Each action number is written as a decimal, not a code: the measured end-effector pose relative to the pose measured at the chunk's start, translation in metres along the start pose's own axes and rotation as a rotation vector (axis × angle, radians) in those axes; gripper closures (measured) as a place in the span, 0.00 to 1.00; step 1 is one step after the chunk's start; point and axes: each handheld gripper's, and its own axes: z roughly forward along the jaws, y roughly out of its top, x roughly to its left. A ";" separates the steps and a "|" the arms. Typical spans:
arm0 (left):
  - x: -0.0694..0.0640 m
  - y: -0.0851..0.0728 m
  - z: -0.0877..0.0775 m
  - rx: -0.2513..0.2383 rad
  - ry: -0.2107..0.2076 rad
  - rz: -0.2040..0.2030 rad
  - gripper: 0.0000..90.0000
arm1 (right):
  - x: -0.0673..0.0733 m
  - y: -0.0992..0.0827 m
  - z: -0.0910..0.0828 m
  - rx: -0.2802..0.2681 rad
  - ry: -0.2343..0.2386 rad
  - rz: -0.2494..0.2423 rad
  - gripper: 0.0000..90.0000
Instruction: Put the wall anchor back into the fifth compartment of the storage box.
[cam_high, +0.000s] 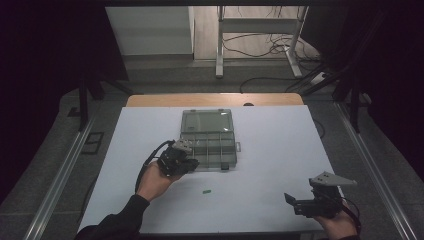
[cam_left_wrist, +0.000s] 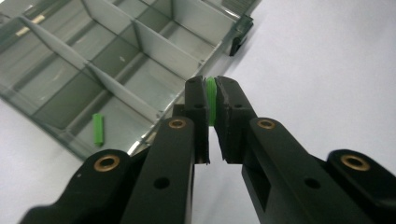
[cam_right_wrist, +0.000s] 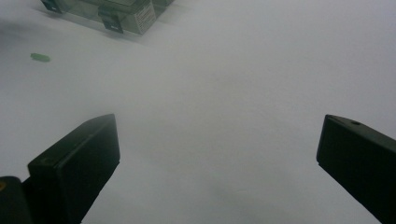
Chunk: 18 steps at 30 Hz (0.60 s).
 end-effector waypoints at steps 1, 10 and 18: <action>0.000 0.000 0.000 0.000 0.000 0.000 0.94 | 0.000 0.000 0.000 0.000 0.000 0.000 0.00; 0.010 -0.001 -0.007 -0.031 0.031 -0.025 0.94 | 0.000 0.000 0.000 0.002 0.000 -0.002 0.00; 0.019 -0.002 -0.009 -0.045 0.053 -0.043 0.93 | 0.000 0.000 0.000 0.004 -0.001 -0.002 0.00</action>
